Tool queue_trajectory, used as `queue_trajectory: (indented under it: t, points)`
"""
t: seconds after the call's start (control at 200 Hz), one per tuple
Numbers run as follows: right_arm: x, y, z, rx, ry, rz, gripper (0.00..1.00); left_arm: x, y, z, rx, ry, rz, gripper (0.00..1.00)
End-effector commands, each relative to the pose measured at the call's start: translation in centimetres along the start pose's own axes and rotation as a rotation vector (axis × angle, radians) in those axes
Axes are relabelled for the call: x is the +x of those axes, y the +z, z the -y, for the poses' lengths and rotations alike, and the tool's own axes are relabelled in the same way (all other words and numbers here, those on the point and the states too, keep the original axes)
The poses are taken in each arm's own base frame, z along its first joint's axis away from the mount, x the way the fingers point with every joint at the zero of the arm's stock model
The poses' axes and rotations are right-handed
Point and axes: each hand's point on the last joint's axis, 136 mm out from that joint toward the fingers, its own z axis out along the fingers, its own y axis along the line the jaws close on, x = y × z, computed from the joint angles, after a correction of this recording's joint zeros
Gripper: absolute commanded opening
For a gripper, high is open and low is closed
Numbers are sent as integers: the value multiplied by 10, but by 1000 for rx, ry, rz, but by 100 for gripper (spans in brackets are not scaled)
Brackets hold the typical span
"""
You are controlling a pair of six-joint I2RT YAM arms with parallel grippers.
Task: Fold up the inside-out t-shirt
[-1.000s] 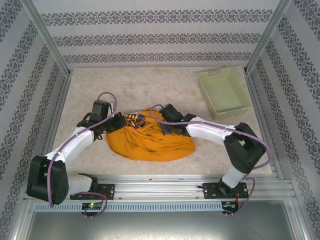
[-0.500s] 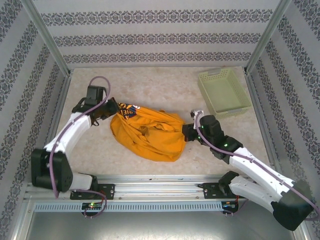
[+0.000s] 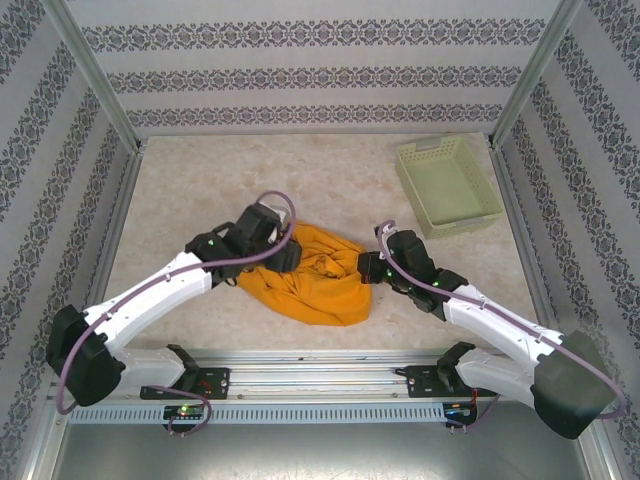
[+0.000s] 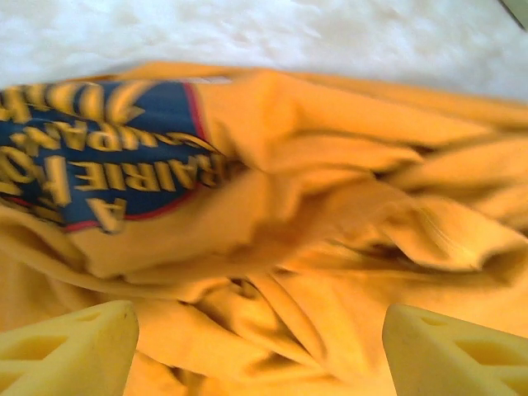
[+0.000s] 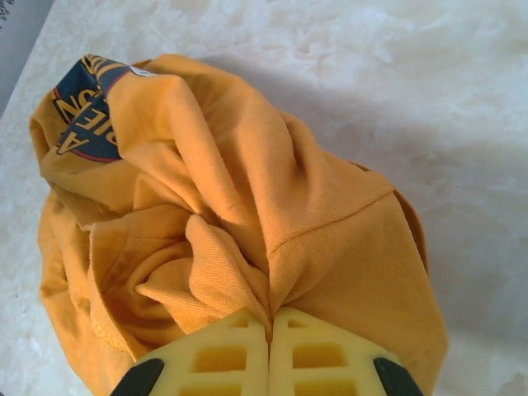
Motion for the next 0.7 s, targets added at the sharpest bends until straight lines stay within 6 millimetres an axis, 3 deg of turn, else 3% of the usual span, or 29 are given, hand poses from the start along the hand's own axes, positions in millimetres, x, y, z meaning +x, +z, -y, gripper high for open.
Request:
queue_trajectory:
  t: [0.0, 0.105, 0.275, 0.525, 0.694]
  points:
    - [-19, -4, -6, -7, 27, 52, 0, 20, 20, 12, -22, 156, -40, 79]
    - [-22, -7, -6, -6, 39, 62, 0, 32, 39, 20, -50, 248, -92, 80]
    - [-22, -10, -6, -4, 47, 58, 0, 23, 62, 7, -188, 295, -114, 83]
    - [-19, -11, -3, -1, 50, 61, 0, 7, 79, -5, -291, 293, -82, 70]
    - [-17, -10, -2, 1, 47, 55, 0, 1, 88, -5, -303, 296, -87, 68]
